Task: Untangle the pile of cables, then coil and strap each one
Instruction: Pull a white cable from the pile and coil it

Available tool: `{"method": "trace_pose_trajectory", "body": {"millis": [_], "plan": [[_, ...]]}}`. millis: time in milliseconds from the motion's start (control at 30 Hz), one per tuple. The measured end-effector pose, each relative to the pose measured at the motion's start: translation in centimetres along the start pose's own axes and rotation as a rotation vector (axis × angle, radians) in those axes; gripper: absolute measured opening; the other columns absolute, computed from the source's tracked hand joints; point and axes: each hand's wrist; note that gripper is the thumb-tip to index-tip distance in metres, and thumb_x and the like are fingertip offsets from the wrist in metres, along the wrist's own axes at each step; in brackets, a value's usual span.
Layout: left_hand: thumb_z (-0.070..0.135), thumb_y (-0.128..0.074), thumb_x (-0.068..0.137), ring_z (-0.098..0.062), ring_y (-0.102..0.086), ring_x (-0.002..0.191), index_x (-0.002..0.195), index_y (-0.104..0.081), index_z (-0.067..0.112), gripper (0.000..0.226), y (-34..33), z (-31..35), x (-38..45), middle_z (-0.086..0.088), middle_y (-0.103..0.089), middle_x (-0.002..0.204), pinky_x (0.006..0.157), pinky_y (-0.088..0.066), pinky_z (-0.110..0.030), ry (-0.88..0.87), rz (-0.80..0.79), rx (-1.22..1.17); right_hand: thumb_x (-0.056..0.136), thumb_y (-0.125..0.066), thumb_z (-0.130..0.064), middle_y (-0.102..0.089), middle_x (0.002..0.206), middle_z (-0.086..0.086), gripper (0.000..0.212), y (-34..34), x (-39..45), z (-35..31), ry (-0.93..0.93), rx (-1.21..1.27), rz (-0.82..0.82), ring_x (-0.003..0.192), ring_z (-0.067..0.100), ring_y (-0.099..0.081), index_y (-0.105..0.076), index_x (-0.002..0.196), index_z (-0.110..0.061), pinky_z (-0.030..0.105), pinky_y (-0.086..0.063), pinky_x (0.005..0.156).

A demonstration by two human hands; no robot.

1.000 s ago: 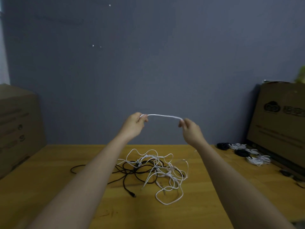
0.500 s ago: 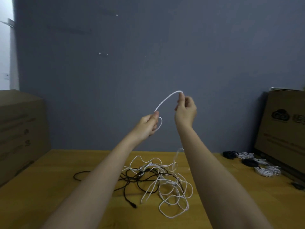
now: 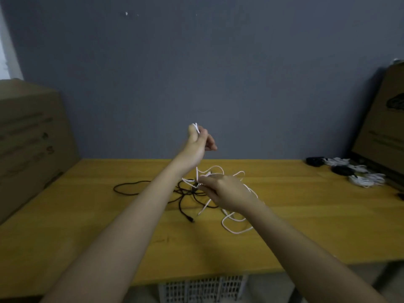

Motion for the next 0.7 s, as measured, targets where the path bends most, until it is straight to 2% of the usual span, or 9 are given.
{"method": "trace_pose_trajectory", "body": {"millis": [67, 133, 200, 333, 400, 433, 500, 600, 700], "plan": [[0.022, -0.028, 0.104, -0.022, -0.058, 0.073, 0.087, -0.028, 0.017, 0.018, 0.3, -1.9, -0.6, -0.003, -0.053, 0.087, 0.074, -0.046, -0.034, -0.071, -0.102, 0.363, 0.1, -0.046, -0.028, -0.067, 0.102, 0.004, 0.028, 0.2, -1.0, -0.2, 0.041, 0.015, 0.022, 0.092, 0.027, -0.061, -0.059, 0.121, -0.015, 0.04, -0.048, 0.07], [0.03, -0.03, 0.103, -0.027, -0.053, 0.074, 0.09, -0.031, 0.014, 0.021, 1.0, -3.5, -1.1, -0.003, -0.048, 0.093, 0.067, -0.038, -0.037, -0.113, -0.222, 0.736, 0.096, -0.055, -0.024, -0.071, 0.091, -0.001, 0.022, 0.9, -1.7, 0.4, -0.055, 0.126, 0.184, 0.078, 0.02, -0.065, -0.066, 0.114, -0.016, 0.037, -0.049, 0.064], [0.042, -0.028, 0.102, -0.025, -0.049, 0.07, 0.086, -0.037, 0.014, 0.034, 2.0, -4.5, -1.4, -0.002, -0.046, 0.086, 0.061, -0.034, -0.037, -0.086, -0.307, 0.915, 0.092, -0.063, -0.028, -0.066, 0.075, -0.01, 0.015, 2.0, -2.1, 2.2, -0.228, 0.236, 0.3, 0.064, 0.005, -0.06, -0.07, 0.101, -0.019, 0.031, -0.047, 0.06], [0.08, -0.02, 0.078, -0.025, -0.053, 0.07, 0.083, -0.054, 0.007, 0.081, 3.1, -4.5, -2.2, -0.009, -0.056, 0.075, 0.064, -0.041, -0.04, -0.016, -0.421, 0.824, 0.088, -0.066, -0.036, -0.067, 0.081, 0.0, 0.023, 3.3, -2.3, 6.4, -0.418, 0.165, 0.401, 0.081, 0.022, -0.06, -0.073, 0.091, -0.015, 0.037, -0.047, 0.067], [0.08, -0.028, 0.076, -0.019, -0.046, 0.063, 0.084, -0.059, 0.008, 0.079, 3.1, -4.2, -2.8, -0.007, -0.05, 0.071, 0.061, -0.035, -0.036, 0.011, -0.493, 0.699, 0.088, -0.063, -0.039, -0.062, 0.087, 0.0, 0.027, 3.0, -2.3, 7.5, -0.461, 0.052, 0.435, 0.088, 0.025, -0.054, -0.074, 0.094, -0.015, 0.033, -0.041, 0.068], [0.077, -0.034, 0.077, -0.014, -0.04, 0.06, 0.08, -0.059, 0.012, 0.07, 3.0, -4.0, -3.0, -0.002, -0.044, 0.068, 0.059, -0.031, -0.034, 0.016, -0.52, 0.645, 0.09, -0.061, -0.04, -0.06, 0.092, 0.001, 0.028, 2.6, -2.1, 7.8, -0.471, -0.009, 0.359, 0.091, 0.025, -0.052, -0.073, 0.097, -0.016, 0.032, -0.039, 0.069], [0.068, -0.041, 0.085, -0.01, -0.038, 0.059, 0.075, -0.056, 0.017, 0.054, 2.9, -3.7, -3.2, 0.005, -0.042, 0.066, 0.06, -0.029, -0.03, 0.021, -0.525, 0.547, 0.095, -0.053, -0.041, -0.06, 0.098, 0.006, 0.031, 1.3, -1.6, 8.1, -0.503, -0.1, 0.047, 0.094, 0.027, -0.056, -0.069, 0.1, -0.015, 0.033, -0.041, 0.068], [0.051, -0.044, 0.096, -0.008, -0.04, 0.056, 0.071, -0.056, 0.023, 0.039, 2.8, -3.2, -2.9, 0.006, -0.044, 0.063, 0.061, -0.033, -0.029, 0.019, -0.399, 0.429, 0.1, -0.042, -0.043, -0.064, 0.089, 0.009, 0.043, 0.5, -0.8, 8.3, -0.653, 0.004, -0.323, 0.084, 0.029, -0.062, -0.067, 0.098, -0.008, 0.031, -0.045, 0.066], [0.043, -0.043, 0.098, -0.011, -0.041, 0.058, 0.072, -0.053, 0.023, 0.035, 2.4, -1.8, -1.6, 0.002, -0.044, 0.065, 0.059, -0.034, -0.029, -0.031, -0.272, 0.452, 0.098, -0.043, -0.048, -0.068, 0.085, 0.015, 0.053, 3.4, 2.3, 9.3, -0.821, 0.023, -0.225, 0.074, 0.03, -0.066, -0.068, 0.096, -0.002, 0.032, -0.053, 0.069]]}}
Point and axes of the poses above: each hand's wrist, its own x-axis towards the middle knuckle, its own y-axis out of the back of the hand, z = x × y
